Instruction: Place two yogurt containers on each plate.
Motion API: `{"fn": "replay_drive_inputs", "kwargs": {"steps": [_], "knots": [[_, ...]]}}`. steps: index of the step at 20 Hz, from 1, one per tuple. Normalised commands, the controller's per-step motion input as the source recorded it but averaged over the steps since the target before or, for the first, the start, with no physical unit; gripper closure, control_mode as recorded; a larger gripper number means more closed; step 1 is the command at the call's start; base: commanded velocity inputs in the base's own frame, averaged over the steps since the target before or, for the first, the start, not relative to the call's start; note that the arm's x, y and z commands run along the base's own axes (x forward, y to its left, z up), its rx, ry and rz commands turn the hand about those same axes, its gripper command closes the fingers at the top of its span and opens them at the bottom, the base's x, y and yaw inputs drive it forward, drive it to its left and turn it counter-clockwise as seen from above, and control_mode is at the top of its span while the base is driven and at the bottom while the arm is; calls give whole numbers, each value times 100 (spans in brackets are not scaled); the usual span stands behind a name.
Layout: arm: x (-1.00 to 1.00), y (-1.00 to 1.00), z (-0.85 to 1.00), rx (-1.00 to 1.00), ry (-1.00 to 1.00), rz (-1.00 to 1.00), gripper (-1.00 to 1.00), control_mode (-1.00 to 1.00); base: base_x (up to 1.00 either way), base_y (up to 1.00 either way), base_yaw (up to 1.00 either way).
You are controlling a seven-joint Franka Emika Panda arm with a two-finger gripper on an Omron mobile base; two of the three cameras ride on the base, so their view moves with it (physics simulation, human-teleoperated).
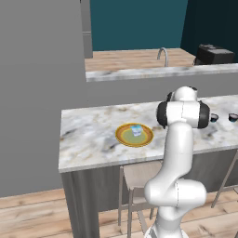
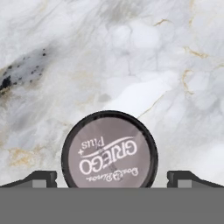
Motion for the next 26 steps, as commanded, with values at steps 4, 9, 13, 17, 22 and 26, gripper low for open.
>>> {"fn": "replay_drive_inputs", "kwargs": {"steps": [4,9,13,17,22,26], "knots": [[5,0,-2,0,0,-3,-100,-100,0,0,0],[12,0,-4,0,0,0,-100,-100,0,0,0],[14,0,-3,0,0,0,-100,-100,0,0,0],[10,0,-3,0,0,0,-100,-100,0,0,0],[5,-7,-2,0,0,0,-100,-100,0,0,0],[0,-4,-9,0,0,0,-100,-100,0,0,0]]}}
